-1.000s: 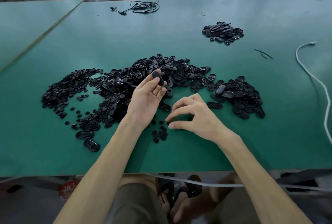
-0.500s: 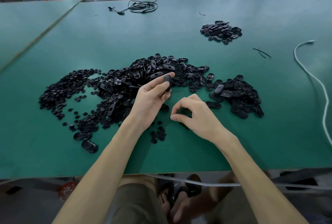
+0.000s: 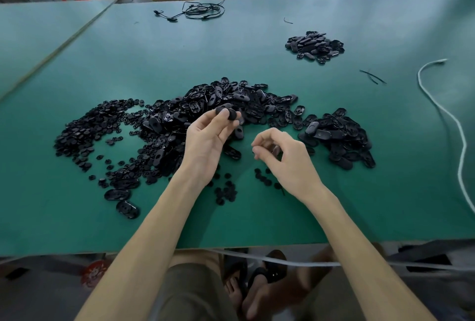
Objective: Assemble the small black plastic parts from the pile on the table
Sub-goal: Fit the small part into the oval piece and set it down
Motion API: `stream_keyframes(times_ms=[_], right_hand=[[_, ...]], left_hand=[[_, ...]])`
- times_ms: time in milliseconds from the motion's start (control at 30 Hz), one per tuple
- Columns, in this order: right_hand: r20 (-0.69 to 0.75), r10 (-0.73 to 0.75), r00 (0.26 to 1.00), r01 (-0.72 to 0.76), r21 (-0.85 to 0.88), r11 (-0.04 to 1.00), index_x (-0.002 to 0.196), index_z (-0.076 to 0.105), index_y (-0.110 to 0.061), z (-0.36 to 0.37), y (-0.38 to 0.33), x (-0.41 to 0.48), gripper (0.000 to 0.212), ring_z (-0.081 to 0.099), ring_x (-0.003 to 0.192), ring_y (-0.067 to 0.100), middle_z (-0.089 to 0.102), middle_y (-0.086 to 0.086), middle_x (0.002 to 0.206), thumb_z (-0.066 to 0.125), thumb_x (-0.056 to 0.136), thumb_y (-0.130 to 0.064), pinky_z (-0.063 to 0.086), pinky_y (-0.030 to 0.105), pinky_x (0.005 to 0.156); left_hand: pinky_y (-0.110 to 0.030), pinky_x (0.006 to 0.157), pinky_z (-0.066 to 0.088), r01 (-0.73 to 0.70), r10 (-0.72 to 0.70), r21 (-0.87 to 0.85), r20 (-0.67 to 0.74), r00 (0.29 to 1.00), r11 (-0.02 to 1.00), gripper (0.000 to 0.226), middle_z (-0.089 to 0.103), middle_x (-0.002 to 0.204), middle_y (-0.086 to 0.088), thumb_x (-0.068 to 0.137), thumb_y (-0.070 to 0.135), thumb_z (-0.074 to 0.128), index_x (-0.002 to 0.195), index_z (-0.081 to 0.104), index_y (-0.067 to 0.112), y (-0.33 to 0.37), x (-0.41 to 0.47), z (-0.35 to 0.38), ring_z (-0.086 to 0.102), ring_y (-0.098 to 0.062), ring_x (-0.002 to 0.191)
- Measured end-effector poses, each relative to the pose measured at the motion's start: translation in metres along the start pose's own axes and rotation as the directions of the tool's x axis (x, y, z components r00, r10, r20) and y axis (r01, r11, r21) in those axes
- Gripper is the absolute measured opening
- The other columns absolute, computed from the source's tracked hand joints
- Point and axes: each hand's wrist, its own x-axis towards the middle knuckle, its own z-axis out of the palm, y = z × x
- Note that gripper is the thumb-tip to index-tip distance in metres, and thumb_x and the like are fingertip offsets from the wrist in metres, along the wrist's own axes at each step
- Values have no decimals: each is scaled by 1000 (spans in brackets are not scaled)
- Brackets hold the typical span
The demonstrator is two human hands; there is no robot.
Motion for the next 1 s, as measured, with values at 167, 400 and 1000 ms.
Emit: stream_keyframes(times_ms=[167, 400, 1000], right_hand=[[-15, -83, 996, 80, -114, 990, 106, 76, -19, 3, 1, -1, 13, 55, 91, 2, 69, -16, 90, 70, 97, -11, 39, 9, 80], [-140, -12, 990, 18, 45, 999, 99, 78, -20, -3, 2, 3, 8, 67, 84, 15, 75, -9, 96, 73, 97, -14, 53, 22, 77], [-209, 59, 976, -18, 192, 981, 100, 76, -19, -7, -3, 2, 13, 73, 89, 15, 76, -10, 93, 76, 93, -8, 59, 44, 88]], left_hand=[[-29, 88, 58, 36, -36, 3, 109, 993, 999, 6, 72, 101, -15, 97, 2, 65, 103, 63, 3, 0, -3, 3, 73, -25, 98], [-34, 89, 58, -25, -9, 193, 174, 985, 981, 16, 72, 97, -12, 96, 7, 71, 110, 66, 5, -7, -7, 6, 73, -26, 89], [-24, 69, 50, -72, -34, 413, 244, 969, 908, 23, 76, 91, -4, 97, 4, 69, 117, 76, 13, -14, -4, 1, 62, -14, 77]])
